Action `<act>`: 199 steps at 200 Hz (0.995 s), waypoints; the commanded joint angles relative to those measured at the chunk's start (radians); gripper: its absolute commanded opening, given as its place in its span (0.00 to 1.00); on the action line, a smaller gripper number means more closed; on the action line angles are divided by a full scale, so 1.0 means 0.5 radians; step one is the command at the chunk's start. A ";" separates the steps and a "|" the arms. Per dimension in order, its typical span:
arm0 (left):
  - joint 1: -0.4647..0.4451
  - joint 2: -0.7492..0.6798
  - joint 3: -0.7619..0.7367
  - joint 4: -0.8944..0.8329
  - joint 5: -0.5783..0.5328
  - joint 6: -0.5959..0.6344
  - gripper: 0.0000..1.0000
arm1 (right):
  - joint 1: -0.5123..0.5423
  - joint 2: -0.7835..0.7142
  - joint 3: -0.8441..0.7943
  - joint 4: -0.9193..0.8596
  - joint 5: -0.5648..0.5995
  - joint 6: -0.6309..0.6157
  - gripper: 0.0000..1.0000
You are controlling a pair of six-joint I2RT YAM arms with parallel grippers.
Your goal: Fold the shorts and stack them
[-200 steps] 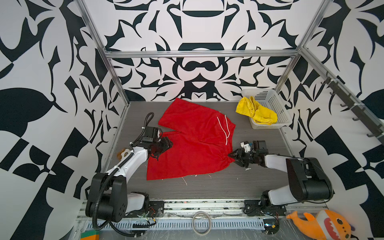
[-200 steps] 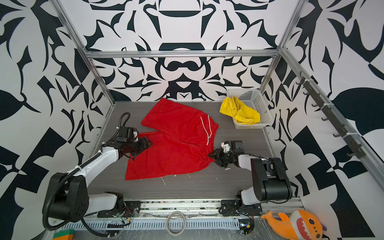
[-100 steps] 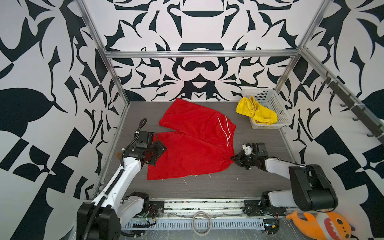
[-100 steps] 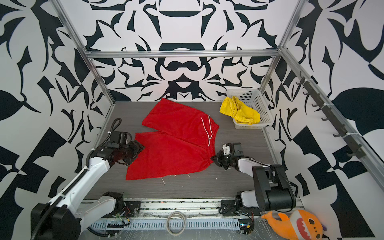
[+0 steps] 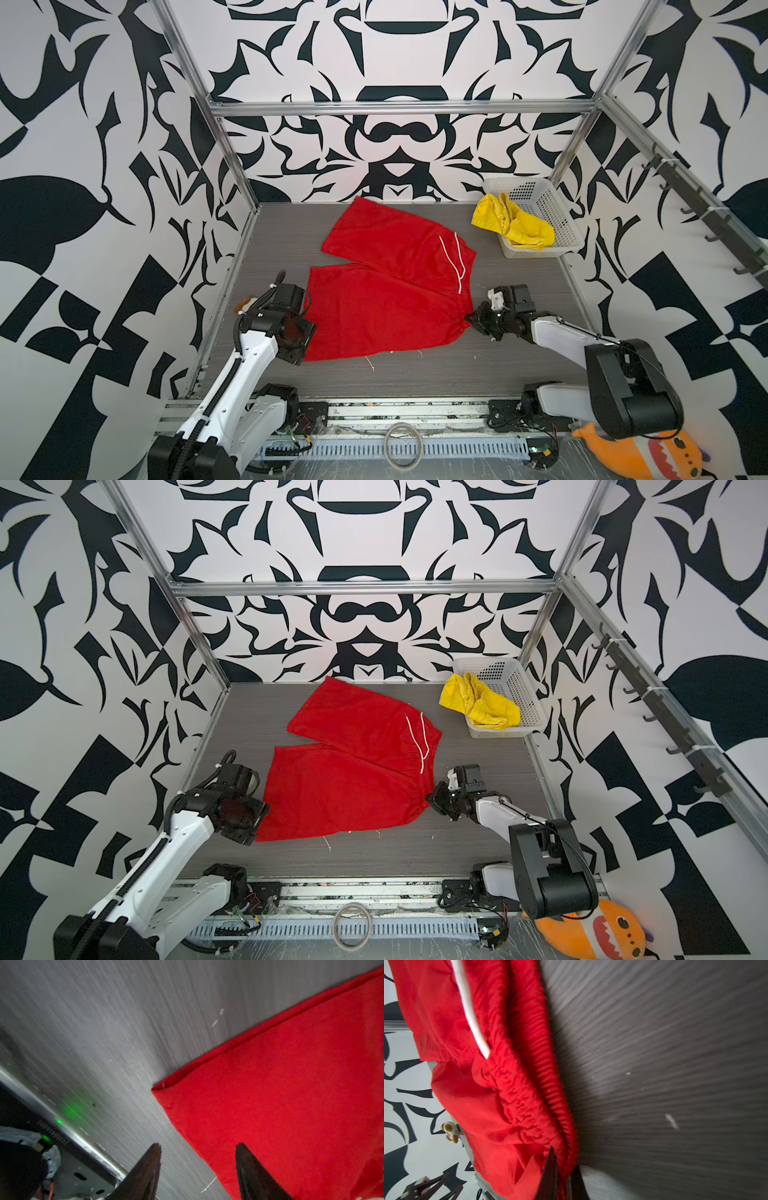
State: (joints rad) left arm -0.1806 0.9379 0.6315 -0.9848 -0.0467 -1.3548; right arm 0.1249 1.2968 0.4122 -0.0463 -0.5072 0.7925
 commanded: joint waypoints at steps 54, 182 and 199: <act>0.103 0.166 -0.208 0.147 0.056 -0.136 0.54 | 0.066 -0.025 0.078 -0.103 0.109 -0.056 0.00; 0.143 0.370 -0.380 0.452 0.048 -0.133 0.26 | 0.122 -0.097 0.104 -0.256 0.190 -0.089 0.00; 0.142 0.335 -0.357 0.409 0.011 -0.128 0.15 | 0.124 -0.139 0.111 -0.334 0.204 -0.110 0.00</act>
State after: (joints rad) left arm -0.1135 1.0950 0.4786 -0.8101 0.0158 -1.4139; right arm 0.1795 1.2667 0.4377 -0.1310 -0.4351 0.7708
